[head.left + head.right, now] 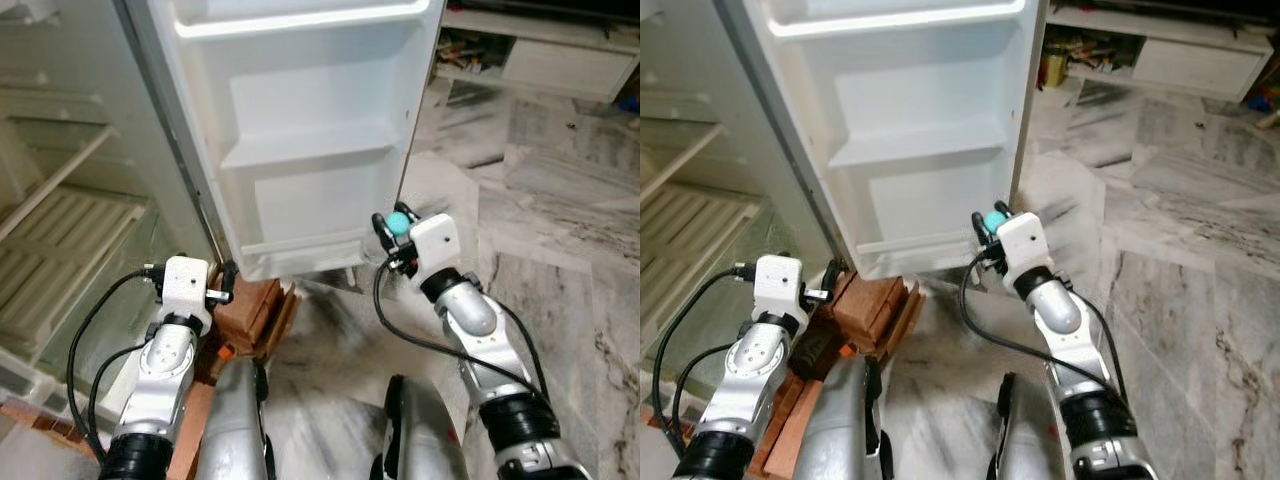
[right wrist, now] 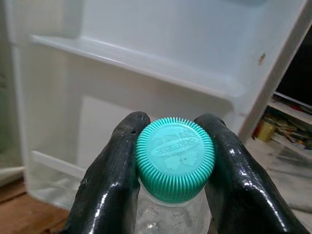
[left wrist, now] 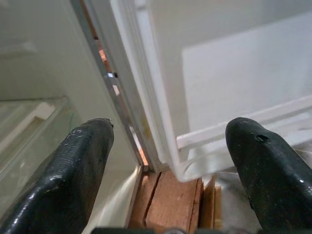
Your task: Restocking fridge
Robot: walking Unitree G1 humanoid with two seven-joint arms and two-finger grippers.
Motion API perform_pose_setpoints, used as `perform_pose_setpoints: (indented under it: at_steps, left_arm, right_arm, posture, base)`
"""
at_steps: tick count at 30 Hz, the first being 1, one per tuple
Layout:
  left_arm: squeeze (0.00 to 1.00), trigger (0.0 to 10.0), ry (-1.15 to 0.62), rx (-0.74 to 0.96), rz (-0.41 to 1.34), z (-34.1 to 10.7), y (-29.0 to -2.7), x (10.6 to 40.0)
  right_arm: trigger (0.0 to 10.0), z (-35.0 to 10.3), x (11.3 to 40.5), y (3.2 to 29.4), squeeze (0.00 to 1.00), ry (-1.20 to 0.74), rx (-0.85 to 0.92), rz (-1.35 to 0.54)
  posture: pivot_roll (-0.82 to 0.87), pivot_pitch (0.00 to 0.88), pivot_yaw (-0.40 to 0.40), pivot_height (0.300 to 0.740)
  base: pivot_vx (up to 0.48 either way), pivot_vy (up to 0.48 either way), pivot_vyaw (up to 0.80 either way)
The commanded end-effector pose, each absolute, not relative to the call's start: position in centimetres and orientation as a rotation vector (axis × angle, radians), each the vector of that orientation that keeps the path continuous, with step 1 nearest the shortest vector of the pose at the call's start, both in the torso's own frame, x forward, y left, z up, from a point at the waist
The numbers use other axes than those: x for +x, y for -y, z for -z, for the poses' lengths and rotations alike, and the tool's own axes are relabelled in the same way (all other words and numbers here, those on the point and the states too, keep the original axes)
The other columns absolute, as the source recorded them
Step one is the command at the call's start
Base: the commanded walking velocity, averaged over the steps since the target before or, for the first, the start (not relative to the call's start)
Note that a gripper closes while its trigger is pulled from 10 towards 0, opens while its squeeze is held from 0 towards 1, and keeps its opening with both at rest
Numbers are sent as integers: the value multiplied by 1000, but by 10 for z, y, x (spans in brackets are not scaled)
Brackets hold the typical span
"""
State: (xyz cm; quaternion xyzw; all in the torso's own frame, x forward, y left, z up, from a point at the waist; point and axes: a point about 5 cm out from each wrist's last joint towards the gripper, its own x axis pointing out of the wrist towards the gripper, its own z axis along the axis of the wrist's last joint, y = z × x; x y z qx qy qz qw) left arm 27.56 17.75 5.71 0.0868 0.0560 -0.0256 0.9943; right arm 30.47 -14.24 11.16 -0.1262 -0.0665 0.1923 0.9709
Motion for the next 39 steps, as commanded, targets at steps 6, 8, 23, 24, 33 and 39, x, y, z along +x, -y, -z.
perform_pose_setpoints:
  at_steps: [6,8,23,24,33,39]
  left_arm:
    - [0,10000,-100,178,59,-61,-178,279]
    - [0,10000,-100,177,59,-61,-178,279]
    - [0,10000,-119,191,-5,-61,-200,276]
    - [0,10000,-119,191,-5,-61,-200,276]
    - [0,10000,-117,235,-25,-64,-217,260]
    - [0,10000,-128,246,-15,-64,-217,250]
  right_arm:
    - [10000,-124,314,143,0,205,-275,-374]
    - [10000,-125,314,143,0,206,-275,-374]
    - [10000,-119,310,119,0,172,-188,-572]
    - [10000,-119,310,119,0,172,-188,-572]
    - [10000,-118,308,102,0,211,-217,-607]
    - [10000,-129,321,97,0,253,-232,-580]
  posture:
    - [30,13,24,580]
    - [30,13,25,580]
    - [47,36,26,580]
    - [47,36,26,580]
    - [86,112,36,580]
    - [110,151,49,580]
  base:
    - [298,0,0]
    - [296,0,0]
    - [95,0,0]
    - [0,0,0]
    - [0,0,0]
    - [0,0,81]
